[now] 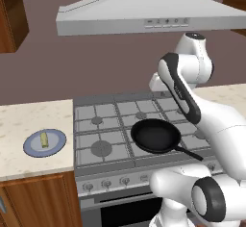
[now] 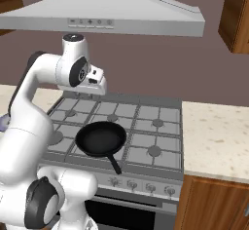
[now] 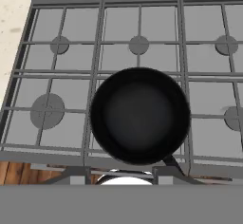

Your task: Pick up the butter stick and place it in the pan. Then turn on the burner for the pan.

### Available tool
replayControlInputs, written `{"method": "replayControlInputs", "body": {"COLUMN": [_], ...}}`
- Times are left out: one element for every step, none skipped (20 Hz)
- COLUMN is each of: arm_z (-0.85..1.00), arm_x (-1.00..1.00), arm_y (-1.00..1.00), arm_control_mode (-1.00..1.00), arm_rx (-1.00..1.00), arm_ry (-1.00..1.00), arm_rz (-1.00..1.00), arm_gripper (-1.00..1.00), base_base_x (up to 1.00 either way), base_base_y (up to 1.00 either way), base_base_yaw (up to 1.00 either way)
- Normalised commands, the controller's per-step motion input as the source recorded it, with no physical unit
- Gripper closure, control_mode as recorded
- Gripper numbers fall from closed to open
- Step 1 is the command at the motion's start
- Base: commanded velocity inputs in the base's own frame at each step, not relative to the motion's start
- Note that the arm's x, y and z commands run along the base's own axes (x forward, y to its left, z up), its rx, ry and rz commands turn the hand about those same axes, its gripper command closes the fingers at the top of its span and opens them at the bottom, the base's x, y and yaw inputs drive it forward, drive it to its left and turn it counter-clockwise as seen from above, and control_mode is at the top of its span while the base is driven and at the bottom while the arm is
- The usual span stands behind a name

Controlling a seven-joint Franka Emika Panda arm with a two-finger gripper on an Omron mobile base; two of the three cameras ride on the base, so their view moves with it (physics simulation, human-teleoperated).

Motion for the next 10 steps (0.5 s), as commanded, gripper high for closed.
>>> {"method": "replayControlInputs", "body": {"arm_z": [-0.11,-0.09,-0.01,-0.02,-0.05,-0.14,-0.19,-0.21,-0.19,-0.21], "arm_x": [0.00,0.00,0.00,0.00,0.00,0.00,0.00,0.00,0.00,0.00], "arm_y": [0.00,0.04,0.26,0.66,0.87,0.94,0.95,1.00,1.00,1.00], "arm_control_mode": [-1.00,-1.00,-1.00,-1.00,-1.00,-1.00,-1.00,-1.00,-1.00,-1.00], "arm_rx": [0.00,0.00,0.00,0.00,-0.01,0.00,0.00,-0.05,-0.06,-0.02], "arm_ry": [0.00,0.00,0.00,0.00,0.00,0.04,0.06,0.08,0.12,0.13], "arm_rz": [0.00,0.00,-0.01,-0.04,-0.04,-0.04,-0.03,-0.05,-0.04,-0.02], "arm_gripper": [-1.00,-1.00,-1.00,-1.00,-1.00,-1.00,-1.00,-1.00,-1.00,-1.00], "base_base_x": [0.00,0.00,0.00,0.00,0.00,0.00,0.00,0.00,0.00,0.00], "base_base_y": [0.00,0.00,0.00,0.00,0.00,0.00,0.00,0.00,0.00,0.00], "base_base_yaw": [0.00,0.00,0.00,0.00,0.00,0.00,0.00,0.00,0.00,0.00]}}
